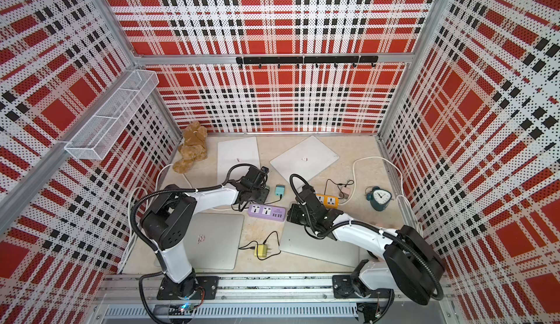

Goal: Unplug the laptop charger
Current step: Place the plug at the center of the board.

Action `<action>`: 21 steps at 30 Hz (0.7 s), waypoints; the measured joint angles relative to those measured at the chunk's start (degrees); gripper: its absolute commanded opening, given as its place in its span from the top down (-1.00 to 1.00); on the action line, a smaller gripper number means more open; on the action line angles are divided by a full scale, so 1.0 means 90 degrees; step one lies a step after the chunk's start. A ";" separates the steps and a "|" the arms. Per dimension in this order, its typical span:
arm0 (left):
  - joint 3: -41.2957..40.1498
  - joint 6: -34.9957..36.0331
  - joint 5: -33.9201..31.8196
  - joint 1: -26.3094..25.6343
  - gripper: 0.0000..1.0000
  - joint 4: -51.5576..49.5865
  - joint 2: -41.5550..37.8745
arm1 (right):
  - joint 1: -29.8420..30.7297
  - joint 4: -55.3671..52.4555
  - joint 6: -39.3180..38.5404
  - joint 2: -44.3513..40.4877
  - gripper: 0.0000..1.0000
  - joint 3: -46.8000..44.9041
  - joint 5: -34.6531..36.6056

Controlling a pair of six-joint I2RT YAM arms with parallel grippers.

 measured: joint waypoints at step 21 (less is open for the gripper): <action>0.0206 -0.0129 0.0104 0.0002 -0.14 -0.0214 -0.0566 | 0.0000 -0.0005 -0.0007 0.0019 1.00 0.0000 0.0000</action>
